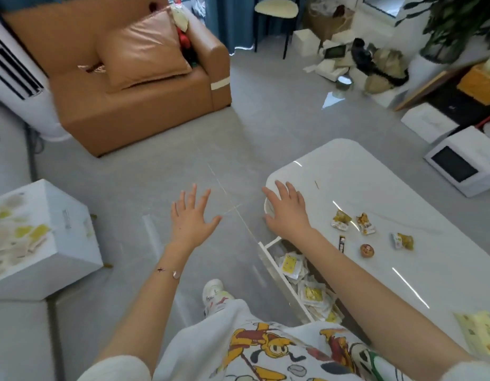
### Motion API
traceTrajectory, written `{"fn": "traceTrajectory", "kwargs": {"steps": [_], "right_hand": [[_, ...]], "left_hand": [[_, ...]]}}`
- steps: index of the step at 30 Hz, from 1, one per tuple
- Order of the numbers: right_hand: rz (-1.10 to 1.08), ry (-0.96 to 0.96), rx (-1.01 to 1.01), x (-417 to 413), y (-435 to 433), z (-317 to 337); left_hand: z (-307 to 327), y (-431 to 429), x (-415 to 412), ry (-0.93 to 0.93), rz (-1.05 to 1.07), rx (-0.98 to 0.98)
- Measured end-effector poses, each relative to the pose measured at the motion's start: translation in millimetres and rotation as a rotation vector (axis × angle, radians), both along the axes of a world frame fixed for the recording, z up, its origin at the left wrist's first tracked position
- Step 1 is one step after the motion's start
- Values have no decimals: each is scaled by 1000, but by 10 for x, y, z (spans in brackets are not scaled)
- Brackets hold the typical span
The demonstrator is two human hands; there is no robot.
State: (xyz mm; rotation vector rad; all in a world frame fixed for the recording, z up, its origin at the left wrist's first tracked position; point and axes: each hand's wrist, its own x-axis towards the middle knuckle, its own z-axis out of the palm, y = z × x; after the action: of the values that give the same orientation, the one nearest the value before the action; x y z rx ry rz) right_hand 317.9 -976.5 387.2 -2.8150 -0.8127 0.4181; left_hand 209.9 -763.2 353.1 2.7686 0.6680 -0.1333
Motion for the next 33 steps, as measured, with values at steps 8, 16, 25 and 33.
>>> {"fn": "traceTrajectory", "kwargs": {"steps": [8,16,25,33], "right_hand": [[164,-19,46,370,1569,100],[229,3,99,766,2986,172],[429,19,66,1222,4298,91],[649,9,17,2024,5496,-19]], "left_hand": [[99,1250,31,-50,209,-38],[221,2544,-47,-59,358,-22],[106,3437,118,3,527,-49],[-14,4212,689,-31,753,-82]]}}
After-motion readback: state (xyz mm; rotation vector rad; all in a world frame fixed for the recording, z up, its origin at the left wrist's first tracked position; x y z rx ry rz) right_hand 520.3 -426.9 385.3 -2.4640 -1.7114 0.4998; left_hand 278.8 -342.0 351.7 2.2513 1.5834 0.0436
